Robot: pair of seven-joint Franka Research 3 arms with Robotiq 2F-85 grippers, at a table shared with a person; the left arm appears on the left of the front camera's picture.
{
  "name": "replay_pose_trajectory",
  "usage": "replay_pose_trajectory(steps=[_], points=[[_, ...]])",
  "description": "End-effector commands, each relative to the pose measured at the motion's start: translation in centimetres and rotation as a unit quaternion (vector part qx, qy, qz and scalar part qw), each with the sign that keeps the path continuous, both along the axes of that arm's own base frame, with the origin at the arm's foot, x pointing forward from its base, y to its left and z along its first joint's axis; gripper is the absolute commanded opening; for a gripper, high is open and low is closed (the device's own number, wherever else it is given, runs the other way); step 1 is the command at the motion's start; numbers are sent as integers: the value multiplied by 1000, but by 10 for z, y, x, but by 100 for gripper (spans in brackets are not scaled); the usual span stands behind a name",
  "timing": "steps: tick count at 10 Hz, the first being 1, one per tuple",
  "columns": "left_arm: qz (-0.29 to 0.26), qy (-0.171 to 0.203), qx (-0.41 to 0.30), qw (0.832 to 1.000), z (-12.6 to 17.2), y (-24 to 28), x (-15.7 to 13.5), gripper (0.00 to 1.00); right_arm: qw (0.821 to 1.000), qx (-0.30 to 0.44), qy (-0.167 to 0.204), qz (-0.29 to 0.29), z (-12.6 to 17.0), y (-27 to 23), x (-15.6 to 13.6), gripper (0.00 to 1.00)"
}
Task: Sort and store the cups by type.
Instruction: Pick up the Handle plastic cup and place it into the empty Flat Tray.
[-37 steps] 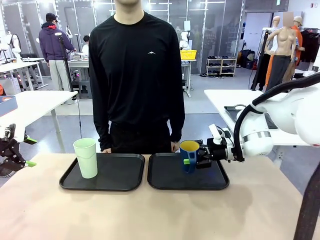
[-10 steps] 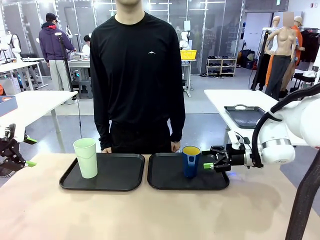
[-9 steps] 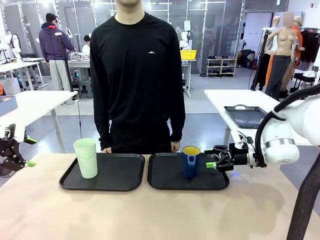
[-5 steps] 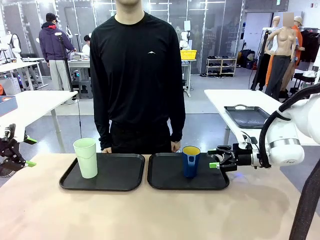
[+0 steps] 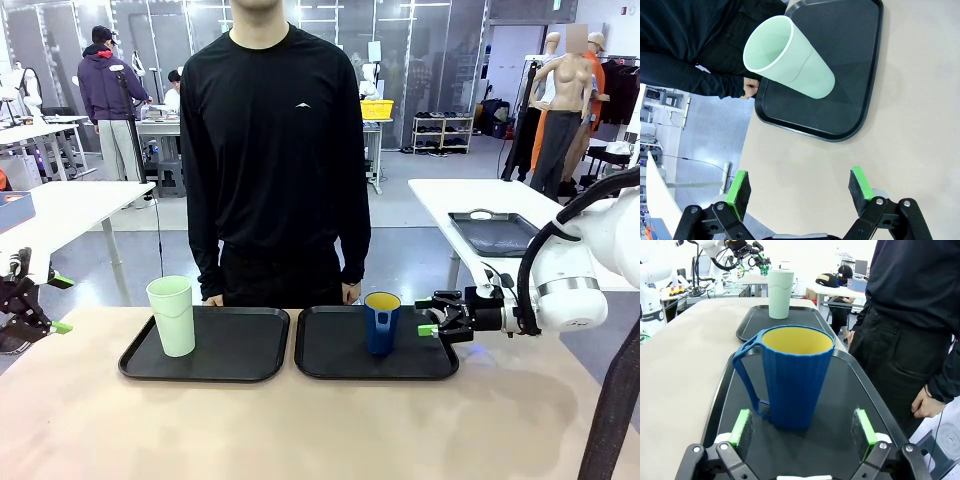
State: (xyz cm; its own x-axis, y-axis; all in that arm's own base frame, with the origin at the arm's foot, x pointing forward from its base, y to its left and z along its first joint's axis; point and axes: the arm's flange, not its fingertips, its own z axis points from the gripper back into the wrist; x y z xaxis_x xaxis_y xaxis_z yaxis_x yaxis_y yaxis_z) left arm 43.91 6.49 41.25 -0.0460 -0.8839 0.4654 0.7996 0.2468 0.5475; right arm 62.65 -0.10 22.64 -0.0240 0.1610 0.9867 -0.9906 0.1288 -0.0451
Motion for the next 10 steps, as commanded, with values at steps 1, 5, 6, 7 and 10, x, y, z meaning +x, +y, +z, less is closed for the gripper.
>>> replay_pose_trajectory(steps=[1,5,6,7,10], points=[[-5,-3,-2,1000,-1,1,1,100,1000,0,-3,3,0,1,3,100],[-5,-3,-2,1000,-1,1,1,100,1000,0,-3,3,0,1,3,100],[-5,-3,-2,1000,-1,1,1,100,1000,0,-3,3,0,1,3,100],[-5,-3,-2,1000,-1,1,1,100,1000,0,-3,3,0,1,3,100],[-5,-3,-2,1000,-1,1,1,100,1000,0,-3,3,0,1,3,100]])
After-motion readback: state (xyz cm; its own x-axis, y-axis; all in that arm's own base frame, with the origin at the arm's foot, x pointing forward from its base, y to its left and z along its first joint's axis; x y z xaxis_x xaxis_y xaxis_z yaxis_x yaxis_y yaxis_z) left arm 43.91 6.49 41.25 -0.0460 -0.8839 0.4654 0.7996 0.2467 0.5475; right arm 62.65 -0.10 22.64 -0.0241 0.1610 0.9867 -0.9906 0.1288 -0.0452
